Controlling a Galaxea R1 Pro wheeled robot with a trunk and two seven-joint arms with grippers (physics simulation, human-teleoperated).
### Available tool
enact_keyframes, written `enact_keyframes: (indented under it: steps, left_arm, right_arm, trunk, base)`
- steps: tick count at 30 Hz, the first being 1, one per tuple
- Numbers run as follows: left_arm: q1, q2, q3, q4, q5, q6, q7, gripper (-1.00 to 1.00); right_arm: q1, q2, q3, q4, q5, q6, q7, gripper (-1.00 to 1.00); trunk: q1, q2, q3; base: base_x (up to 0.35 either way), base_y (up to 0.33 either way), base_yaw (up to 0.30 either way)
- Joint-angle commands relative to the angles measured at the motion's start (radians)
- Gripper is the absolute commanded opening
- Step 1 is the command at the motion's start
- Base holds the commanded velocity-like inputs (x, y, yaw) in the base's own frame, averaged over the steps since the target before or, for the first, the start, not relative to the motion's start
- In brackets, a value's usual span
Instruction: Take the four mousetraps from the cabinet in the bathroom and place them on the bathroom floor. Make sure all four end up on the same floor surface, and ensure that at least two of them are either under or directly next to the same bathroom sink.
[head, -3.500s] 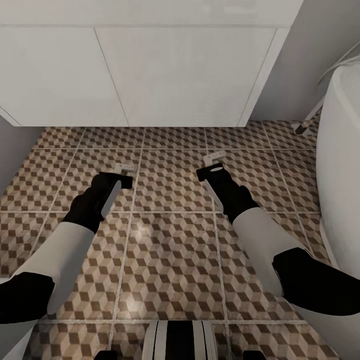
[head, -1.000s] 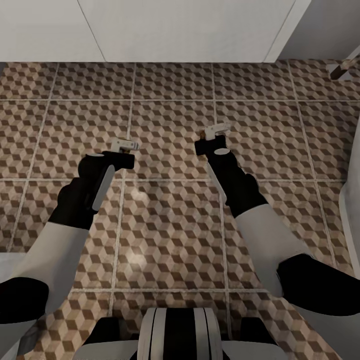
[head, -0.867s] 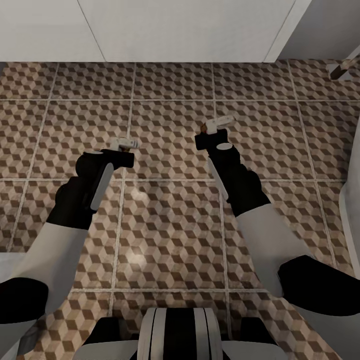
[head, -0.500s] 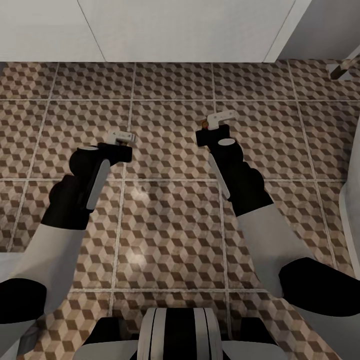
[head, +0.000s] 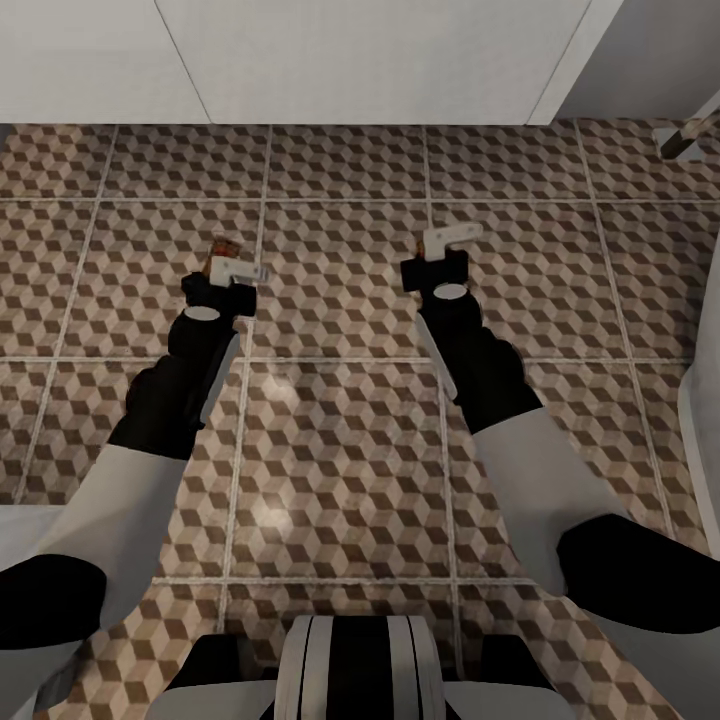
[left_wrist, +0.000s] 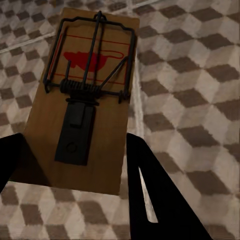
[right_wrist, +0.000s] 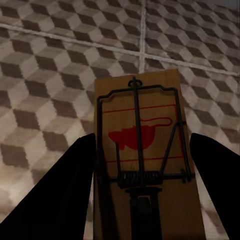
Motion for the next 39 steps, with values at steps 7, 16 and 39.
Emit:
enact_keyframes:
  steps: [7,16,39]
  left_arm:
    - [-0.001,-0.016,0.093,0.112,-0.037,-0.160,0.026,-1.00]
    - [-0.002,-0.046,0.169,0.242,0.108,-0.177,0.018,-1.00]
    - [-0.002,-0.034,0.165,0.176,0.288,-0.173,-0.094,-1.00]
  right_arm:
    - [-0.001,0.000,0.001,0.099,0.008,-0.073,-0.013,-1.00]
    - [-0.002,0.000,-0.002,0.256,0.006,-0.140,-0.011,-1.00]
    - [-0.002,0.000,0.000,0.258,0.002,-0.154,0.092,-1.00]
  trunk:
    - [0.000,0.000,-0.001]
    - [0.000,0.000,-0.001]
    - [0.000,0.000,-0.001]
  base:
    - [0.000,0.000,0.000]
    - [0.000,0.000,0.000]
    - [0.000,0.000,0.000]
